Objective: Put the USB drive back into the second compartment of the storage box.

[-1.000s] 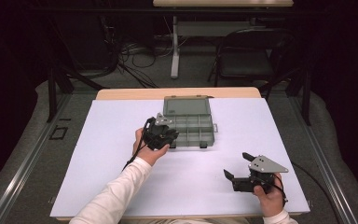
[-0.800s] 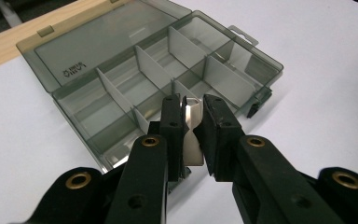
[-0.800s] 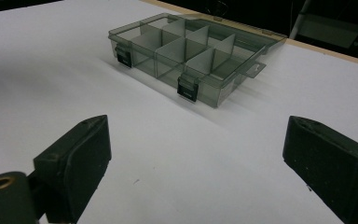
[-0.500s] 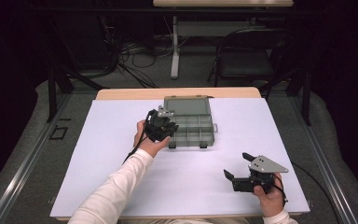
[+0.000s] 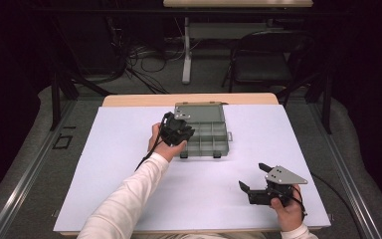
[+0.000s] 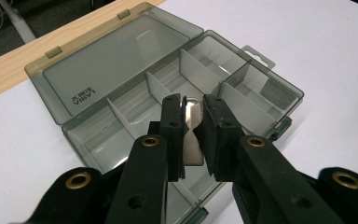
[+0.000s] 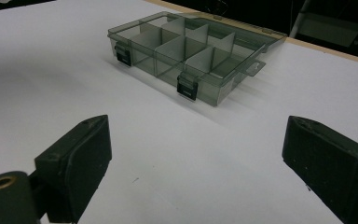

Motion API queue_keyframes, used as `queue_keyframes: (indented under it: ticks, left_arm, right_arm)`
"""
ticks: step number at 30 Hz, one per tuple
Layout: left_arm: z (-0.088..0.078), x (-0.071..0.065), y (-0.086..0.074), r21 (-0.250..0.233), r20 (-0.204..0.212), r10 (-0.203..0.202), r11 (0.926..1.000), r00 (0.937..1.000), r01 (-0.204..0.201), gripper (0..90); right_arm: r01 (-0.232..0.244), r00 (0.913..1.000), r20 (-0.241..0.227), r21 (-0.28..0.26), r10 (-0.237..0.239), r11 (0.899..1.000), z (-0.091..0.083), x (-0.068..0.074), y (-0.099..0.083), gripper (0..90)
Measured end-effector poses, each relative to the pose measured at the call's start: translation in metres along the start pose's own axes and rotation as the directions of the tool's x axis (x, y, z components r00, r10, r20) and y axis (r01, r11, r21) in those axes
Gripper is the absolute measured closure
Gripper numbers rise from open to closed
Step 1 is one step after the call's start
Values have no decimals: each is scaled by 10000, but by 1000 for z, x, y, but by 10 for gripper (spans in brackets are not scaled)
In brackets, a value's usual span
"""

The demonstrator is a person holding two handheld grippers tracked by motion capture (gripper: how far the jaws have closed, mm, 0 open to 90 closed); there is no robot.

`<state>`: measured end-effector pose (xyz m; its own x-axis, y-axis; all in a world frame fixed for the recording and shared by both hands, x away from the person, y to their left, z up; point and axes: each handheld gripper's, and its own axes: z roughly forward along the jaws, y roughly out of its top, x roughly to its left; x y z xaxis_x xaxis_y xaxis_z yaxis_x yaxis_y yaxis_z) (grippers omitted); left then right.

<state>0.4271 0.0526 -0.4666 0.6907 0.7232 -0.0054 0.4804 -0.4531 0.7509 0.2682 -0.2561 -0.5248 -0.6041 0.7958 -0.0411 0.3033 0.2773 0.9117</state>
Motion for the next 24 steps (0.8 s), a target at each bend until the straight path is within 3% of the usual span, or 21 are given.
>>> queue_keyframes:
  ticks: [9,24]
  left_arm:
    - [11,-1,7,-43,-89,135,9999,9999,-136,791]
    - [28,13,10,-9,-123,141,9999,9998,-141,791]
  right_arm:
    - [-31,10000,37,0,31,10000,-1,-1,-1,82]
    - [-215,9998,19,90,215,9997,2,-3,-3,84]
